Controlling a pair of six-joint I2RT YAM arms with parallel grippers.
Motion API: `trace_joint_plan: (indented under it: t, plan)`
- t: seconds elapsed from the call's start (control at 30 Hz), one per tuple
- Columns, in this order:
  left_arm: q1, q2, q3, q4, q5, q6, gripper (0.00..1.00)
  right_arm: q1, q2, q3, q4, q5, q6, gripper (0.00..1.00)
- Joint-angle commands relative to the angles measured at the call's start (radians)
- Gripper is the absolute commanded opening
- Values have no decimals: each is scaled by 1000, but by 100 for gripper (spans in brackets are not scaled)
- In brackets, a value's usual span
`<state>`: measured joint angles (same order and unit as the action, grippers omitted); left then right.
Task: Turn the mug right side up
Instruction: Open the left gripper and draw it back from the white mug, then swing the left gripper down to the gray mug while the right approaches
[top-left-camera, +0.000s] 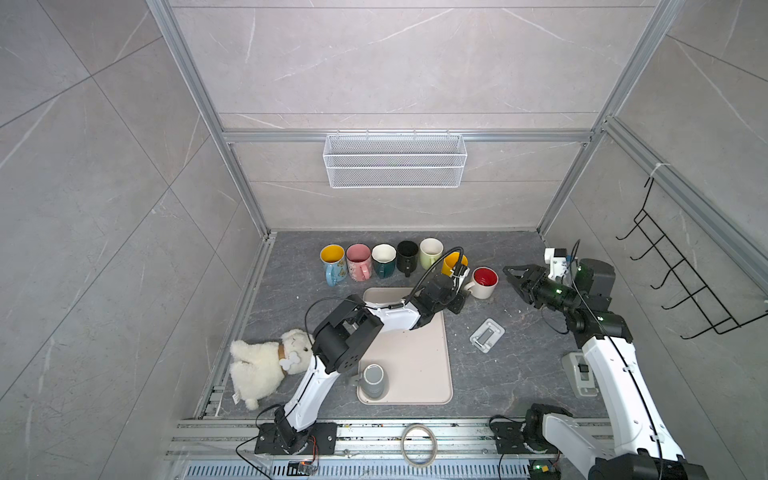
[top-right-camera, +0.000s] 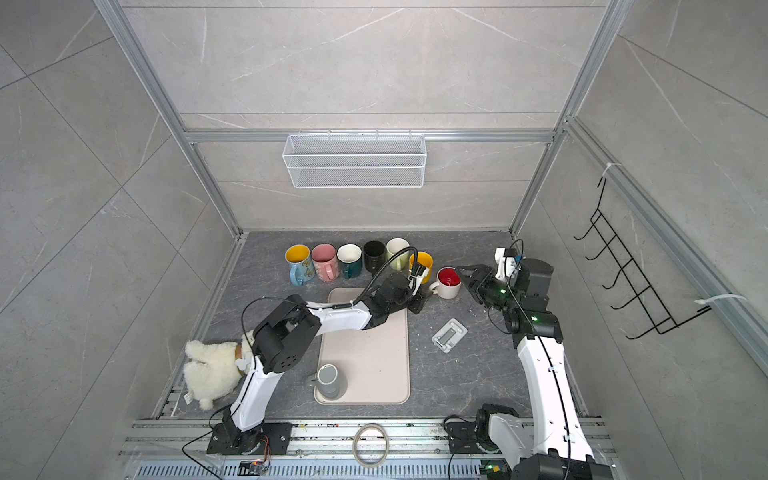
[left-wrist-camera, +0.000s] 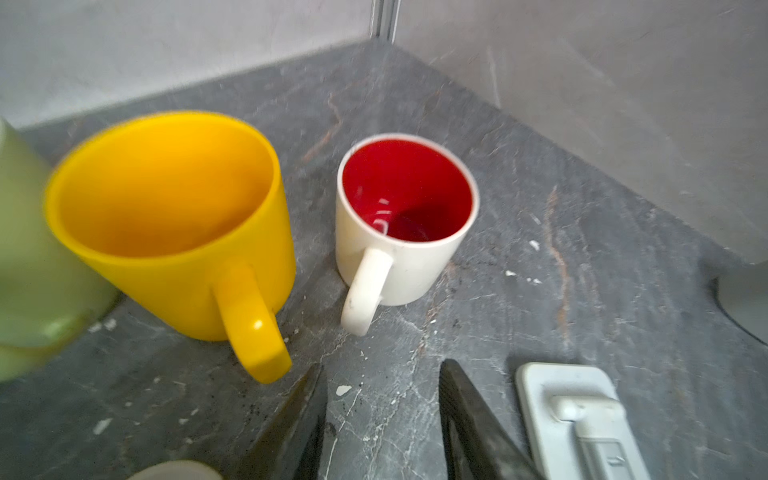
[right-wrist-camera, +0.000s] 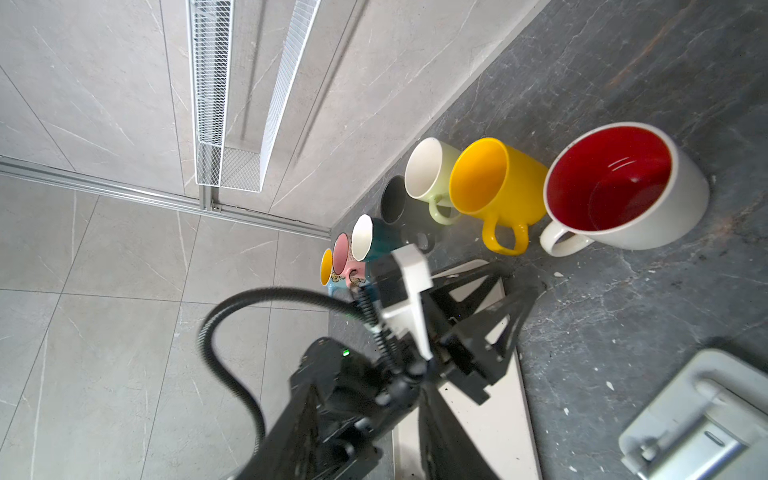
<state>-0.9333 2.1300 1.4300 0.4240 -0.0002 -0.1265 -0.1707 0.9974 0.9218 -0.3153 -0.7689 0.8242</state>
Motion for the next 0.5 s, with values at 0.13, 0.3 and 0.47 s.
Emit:
trace_joint_plan:
  t: [0.13, 0.3, 0.47]
  plan:
    - [-72, -355, -181, 76, -98, 166, 47, 21, -39, -37, 18, -20, 12, 44]
    - [-91, -556, -293, -12, -192, 182, 47, 108, -31, -38, 18, 20, 6, 47]
    - [-92, -708, -309, -251, -315, 96, 47, 226, -8, -25, 23, 70, 3, 50]
